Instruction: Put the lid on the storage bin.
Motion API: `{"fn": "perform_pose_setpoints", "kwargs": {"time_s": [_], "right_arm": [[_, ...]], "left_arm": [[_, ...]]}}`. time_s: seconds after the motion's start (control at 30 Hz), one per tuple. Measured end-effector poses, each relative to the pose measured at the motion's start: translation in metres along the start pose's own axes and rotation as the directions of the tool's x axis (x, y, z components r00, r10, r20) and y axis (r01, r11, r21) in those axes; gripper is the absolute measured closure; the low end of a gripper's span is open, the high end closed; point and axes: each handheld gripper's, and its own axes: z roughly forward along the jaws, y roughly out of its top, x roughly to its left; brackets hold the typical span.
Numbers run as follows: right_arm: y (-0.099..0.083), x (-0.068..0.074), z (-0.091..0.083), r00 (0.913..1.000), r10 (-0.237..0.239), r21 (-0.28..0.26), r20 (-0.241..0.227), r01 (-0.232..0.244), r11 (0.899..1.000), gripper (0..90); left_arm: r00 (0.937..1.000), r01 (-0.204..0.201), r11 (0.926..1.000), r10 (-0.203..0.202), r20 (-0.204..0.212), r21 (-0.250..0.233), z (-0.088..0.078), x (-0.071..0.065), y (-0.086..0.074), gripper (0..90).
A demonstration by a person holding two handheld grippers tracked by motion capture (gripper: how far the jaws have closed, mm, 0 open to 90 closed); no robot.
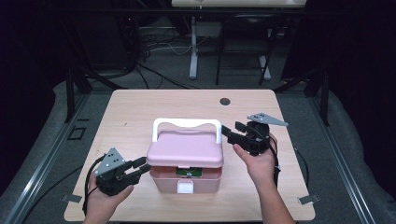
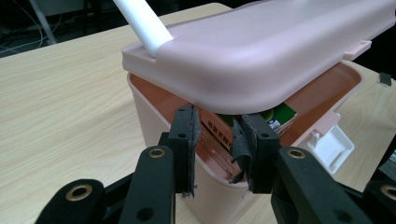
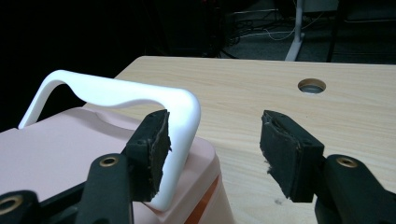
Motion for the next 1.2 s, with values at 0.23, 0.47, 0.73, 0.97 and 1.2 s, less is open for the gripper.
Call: {"fn": "perform_pose_setpoints", "kwargs": {"time_s": [0.23,0.47,0.73,0.97,1.2], "right_arm": [[0.0,0.001,0.001,1.0,-0.005,0.006,-0.006,0.005,1.0,41.7],[0.0,0.001,0.001,1.0,-0.007,0.004,-0.006,0.007,1.0,41.7],[-0.001,0.001,0.001,1.0,-0.006,0.005,-0.005,0.006,1.0,41.7],[-0.001,0.0,0.001,1.0,-0.003,0.003,-0.003,0.003,1.0,41.7],[-0.001,0.001,0.001,1.0,-0.005,0.004,-0.004,0.005,1.0,41.7]], "left_arm": [[1.0,-0.004,0.9999,0.004,0.003,0.016,0.002,-0.002,-0.008,69.3],[1.0,0.006,0.9996,-0.006,0.007,0.026,0.004,-0.002,-0.014,69.3],[0.9999,0.015,0.9993,-0.016,0.007,0.035,0.004,-0.001,-0.019,69.3],[0.9998,0.017,0.9987,-0.017,0.009,0.048,0.005,-0.001,-0.023,69.3],[0.9998,0.019,0.998,-0.019,0.009,0.061,0.004,-0.001,-0.025,69.3]]}}
